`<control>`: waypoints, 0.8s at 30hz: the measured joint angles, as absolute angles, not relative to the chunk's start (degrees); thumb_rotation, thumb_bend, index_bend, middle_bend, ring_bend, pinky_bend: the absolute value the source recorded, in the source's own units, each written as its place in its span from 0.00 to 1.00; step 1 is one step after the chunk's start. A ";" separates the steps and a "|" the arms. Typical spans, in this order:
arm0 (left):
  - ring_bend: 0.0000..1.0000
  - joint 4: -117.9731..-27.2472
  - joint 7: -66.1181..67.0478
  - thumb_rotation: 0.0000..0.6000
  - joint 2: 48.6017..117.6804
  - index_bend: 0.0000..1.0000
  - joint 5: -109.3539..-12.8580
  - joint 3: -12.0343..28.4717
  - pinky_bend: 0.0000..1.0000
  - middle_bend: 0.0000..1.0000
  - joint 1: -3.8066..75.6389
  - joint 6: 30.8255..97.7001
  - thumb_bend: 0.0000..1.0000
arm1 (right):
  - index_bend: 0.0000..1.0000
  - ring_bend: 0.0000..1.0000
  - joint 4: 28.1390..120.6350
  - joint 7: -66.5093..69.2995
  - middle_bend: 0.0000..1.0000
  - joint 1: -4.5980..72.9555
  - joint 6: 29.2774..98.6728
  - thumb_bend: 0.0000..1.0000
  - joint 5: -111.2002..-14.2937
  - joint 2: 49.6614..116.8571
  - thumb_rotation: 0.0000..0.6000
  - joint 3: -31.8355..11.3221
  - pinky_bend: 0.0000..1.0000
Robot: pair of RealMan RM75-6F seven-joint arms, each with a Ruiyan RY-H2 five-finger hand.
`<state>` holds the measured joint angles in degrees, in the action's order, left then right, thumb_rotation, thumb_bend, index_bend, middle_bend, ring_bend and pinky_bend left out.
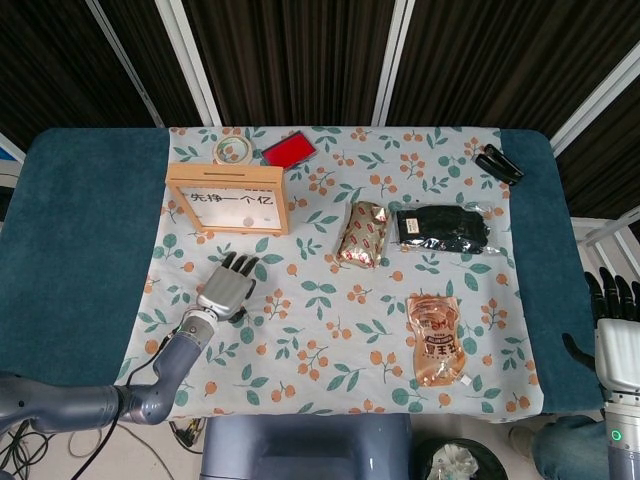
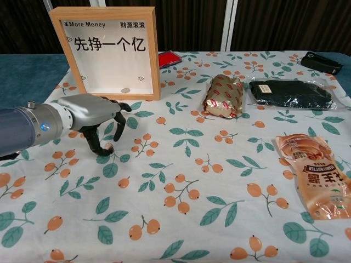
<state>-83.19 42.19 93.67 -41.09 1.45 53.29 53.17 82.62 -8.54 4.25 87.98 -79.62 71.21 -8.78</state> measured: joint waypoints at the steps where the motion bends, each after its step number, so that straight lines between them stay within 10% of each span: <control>1: 0.00 -83.19 42.22 1.00 93.70 0.53 -41.19 1.43 0.00 0.04 53.29 53.15 0.18 | 0.00 0.00 82.63 -8.53 0.00 4.25 87.97 0.30 -79.62 71.20 1.00 -8.77 0.00; 24: 0.00 -84.25 43.07 1.00 93.36 0.66 -41.85 1.50 0.00 0.09 53.26 53.42 0.54 | 0.00 0.00 82.90 -8.45 0.00 4.36 87.69 0.30 -79.34 71.38 1.00 -8.90 0.00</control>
